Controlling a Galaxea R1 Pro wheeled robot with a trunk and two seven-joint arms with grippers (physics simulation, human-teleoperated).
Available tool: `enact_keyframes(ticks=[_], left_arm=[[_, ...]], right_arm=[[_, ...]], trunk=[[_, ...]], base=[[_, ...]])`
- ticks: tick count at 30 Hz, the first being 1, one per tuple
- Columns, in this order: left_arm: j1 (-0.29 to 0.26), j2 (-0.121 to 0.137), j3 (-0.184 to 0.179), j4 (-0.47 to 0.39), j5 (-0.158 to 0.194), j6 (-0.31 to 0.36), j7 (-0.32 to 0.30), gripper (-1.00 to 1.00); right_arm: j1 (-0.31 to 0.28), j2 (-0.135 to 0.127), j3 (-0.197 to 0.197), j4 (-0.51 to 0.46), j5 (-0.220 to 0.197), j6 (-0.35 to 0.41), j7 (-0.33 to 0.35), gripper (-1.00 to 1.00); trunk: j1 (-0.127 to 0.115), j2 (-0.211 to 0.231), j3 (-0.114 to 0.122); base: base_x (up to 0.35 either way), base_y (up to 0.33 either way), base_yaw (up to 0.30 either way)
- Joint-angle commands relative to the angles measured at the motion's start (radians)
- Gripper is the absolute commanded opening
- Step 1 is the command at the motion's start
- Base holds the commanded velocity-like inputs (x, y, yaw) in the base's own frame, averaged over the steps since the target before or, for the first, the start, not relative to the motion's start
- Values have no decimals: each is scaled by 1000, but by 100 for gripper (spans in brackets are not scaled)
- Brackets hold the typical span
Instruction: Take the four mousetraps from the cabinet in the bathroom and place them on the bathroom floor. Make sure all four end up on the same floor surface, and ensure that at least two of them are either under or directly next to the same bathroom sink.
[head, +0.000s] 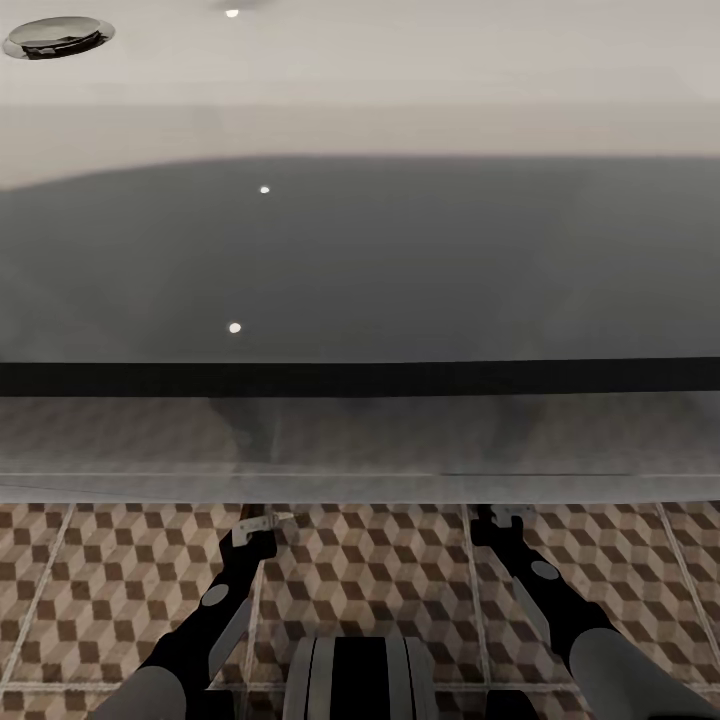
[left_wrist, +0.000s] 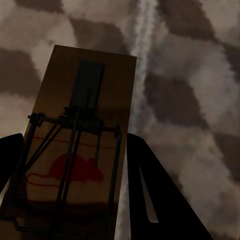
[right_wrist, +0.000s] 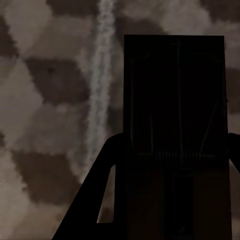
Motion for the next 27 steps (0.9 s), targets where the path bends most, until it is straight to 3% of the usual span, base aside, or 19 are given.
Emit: enact_keyframes(ticks=[1, 27], left_arm=[[-1, 1, -9, 0, 4, -4, 11, -100], [0, -1, -9, 0, 4, -5, 11, -100]], right_arm=[[0, 0, 0, 1, -5, -4, 5, -100], [0, -1, 0, 1, -5, -3, 8, -100]], trunk=[[0, 0, 0], [0, 0, 0]], base=[[0, 0, 0], [0, 0, 0]])
